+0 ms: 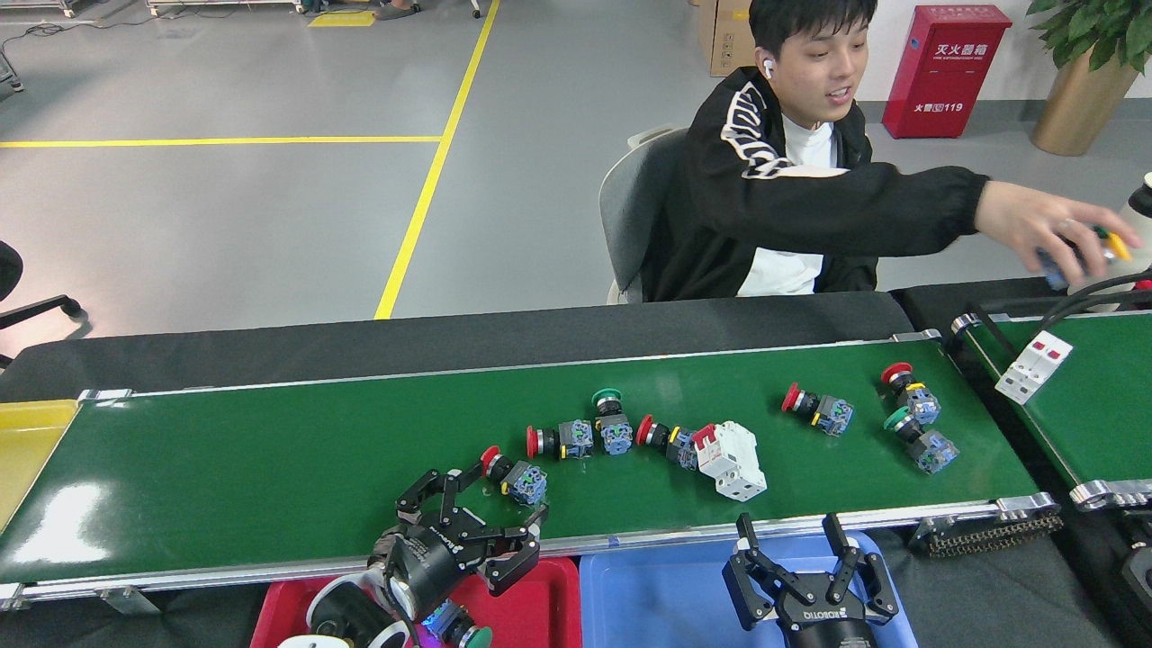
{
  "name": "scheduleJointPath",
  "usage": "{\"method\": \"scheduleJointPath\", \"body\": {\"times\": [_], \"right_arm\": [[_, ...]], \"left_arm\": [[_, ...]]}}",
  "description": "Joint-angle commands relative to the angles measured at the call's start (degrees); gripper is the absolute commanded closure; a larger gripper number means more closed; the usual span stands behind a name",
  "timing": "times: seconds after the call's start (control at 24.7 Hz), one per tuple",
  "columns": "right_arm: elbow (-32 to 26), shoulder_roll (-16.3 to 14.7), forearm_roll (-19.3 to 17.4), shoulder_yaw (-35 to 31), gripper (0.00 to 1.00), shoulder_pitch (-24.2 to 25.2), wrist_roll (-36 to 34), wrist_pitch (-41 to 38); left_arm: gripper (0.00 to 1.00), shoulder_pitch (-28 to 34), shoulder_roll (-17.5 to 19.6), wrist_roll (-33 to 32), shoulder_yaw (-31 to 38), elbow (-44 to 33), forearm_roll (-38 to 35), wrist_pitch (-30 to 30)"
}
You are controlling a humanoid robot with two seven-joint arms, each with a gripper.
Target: Pick switch part from conveyor to tray
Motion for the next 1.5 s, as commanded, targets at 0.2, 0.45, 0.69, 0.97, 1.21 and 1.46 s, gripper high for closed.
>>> {"method": "scheduleJointPath", "body": {"times": [0.2, 0.45, 0.69, 0.97, 1.21, 1.46], "right_arm": [[11.54, 6.07, 2.37, 0.44, 0.02, -9.31, -0.17, 0.01], [19.37, 5.63, 2.28, 4.92, 0.52, -16.0, 0.01, -0.26], [20.33, 3.78, 1.75, 6.5, 0.81, -17.23, -0.26, -1.75], [1.88, -3.07, 1.22, 6.06, 0.81, -8.7, 0.01, -9.4], [-8.85, -16.34, -7.74, -2.55, 0.78, 3.78, -0.26, -31.28], [-7.7, -18.36, -9.5, -22.06, 0.72, 15.47, -0.08, -55.1]], "left_arm": [[0.31, -5.65, 2.22, 2.53, -0.79, 6.57, -0.47, 5.29], [0.86, -6.09, 3.8, 2.44, -0.97, 6.83, -0.65, 4.77], [0.96, -6.09, 4.33, 3.32, -0.18, 6.66, -0.38, 4.77], [0.96, -3.63, 8.72, 3.41, 4.66, 0.68, 4.19, 0.11], [0.96, 14.22, 15.23, 6.13, 12.04, -17.07, 8.14, -10.97], [0.95, 30.04, 20.32, 10.44, 15.29, -27.27, 7.79, -14.92]]}}
